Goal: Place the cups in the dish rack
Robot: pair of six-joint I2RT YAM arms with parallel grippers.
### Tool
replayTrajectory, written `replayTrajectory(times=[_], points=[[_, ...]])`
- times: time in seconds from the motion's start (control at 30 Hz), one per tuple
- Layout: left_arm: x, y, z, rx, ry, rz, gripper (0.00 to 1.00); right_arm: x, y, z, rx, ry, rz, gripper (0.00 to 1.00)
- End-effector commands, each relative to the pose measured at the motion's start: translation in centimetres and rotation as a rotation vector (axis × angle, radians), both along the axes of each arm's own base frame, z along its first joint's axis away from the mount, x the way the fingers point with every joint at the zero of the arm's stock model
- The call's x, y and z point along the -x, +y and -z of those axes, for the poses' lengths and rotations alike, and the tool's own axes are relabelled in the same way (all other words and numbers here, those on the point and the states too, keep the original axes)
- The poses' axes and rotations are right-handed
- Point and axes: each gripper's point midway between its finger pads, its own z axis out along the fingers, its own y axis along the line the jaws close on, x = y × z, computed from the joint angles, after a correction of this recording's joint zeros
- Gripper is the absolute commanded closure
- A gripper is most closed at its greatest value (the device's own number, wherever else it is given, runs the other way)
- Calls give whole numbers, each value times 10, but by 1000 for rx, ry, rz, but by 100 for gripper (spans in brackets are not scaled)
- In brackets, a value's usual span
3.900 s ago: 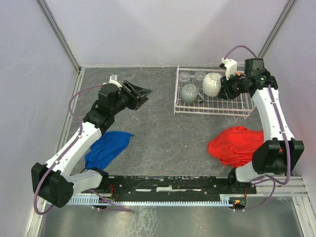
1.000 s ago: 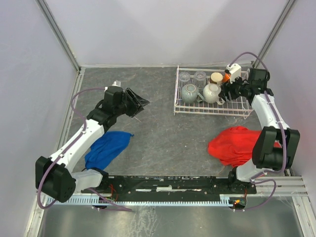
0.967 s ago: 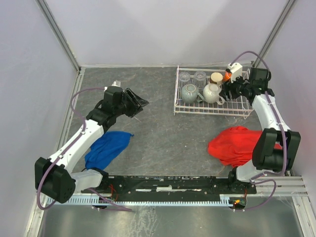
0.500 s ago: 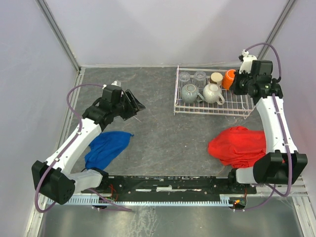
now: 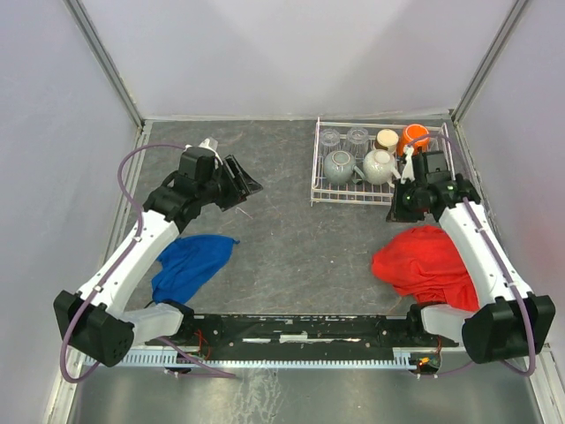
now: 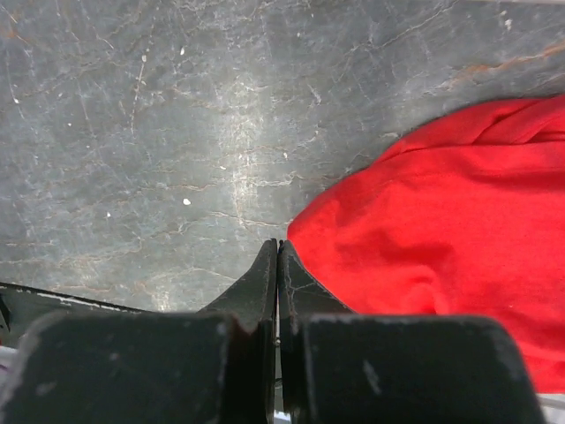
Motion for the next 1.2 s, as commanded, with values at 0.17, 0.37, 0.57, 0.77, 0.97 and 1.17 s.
replayTrajectory(times=[0.17, 0.37, 0.57, 0.77, 0.97, 1.17], points=[[-3, -2, -35, 18, -117, 41, 33, -53, 7, 29, 87, -142, 27, 99], [-5, 3, -40, -11, -129, 27, 32, -90, -5, 45, 193, -253, 53, 99], [-8, 5, -34, -35, -112, 17, 32, -112, -12, 66, 265, -236, 59, 99], [-16, 5, -31, -54, -106, 13, 32, -129, -15, 78, 311, -218, 47, 99], [-22, 2, -28, -65, -95, 19, 32, -150, -20, 82, 367, -212, 34, 99], [-28, 2, -26, -79, -90, 17, 32, -170, -27, 77, 372, -223, 33, 99]])
